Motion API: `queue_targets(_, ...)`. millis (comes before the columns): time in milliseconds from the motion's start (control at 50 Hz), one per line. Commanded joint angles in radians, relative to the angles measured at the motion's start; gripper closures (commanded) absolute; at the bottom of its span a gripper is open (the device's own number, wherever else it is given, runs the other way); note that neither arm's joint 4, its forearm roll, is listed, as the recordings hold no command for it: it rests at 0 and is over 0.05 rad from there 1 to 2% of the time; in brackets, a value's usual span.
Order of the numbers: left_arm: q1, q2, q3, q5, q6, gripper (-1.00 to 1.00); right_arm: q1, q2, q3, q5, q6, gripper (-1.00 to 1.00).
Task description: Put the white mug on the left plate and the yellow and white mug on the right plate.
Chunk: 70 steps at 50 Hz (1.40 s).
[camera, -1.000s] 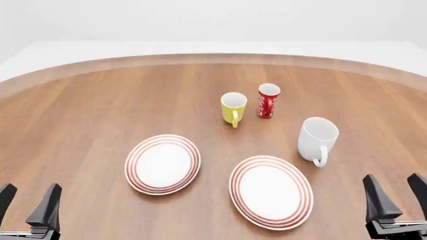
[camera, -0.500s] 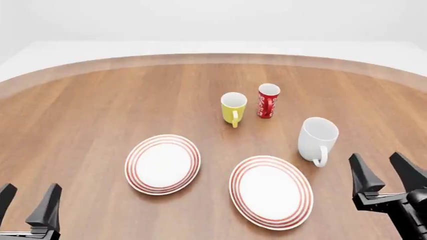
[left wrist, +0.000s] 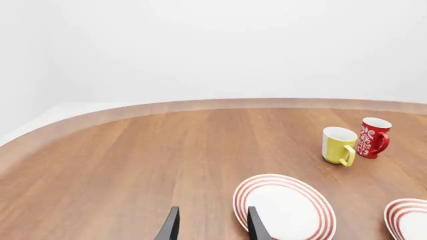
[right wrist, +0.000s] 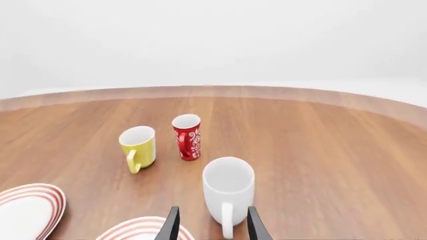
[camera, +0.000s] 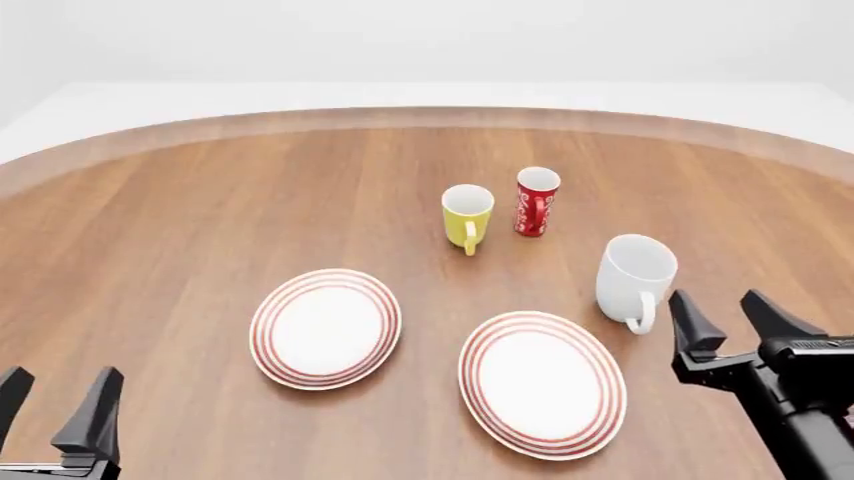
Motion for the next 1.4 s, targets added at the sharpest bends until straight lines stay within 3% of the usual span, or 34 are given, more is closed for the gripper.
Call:
queue_targets(20,0.0,0.0,0.0,0.0,0.0,-1.0,0.007,0.2,-0.011,-0.154,0.012,-1.0)
queue_targets(940,0.0,0.0,0.0,0.0,0.0,-1.0,-0.05,0.685,-0.088,-0.457,0.013,-1.0)
queue_targets(1400,0.0,0.0,0.0,0.0,0.0,-1.0,-0.045,0.798,-0.146,-0.464,0.009,-1.0)
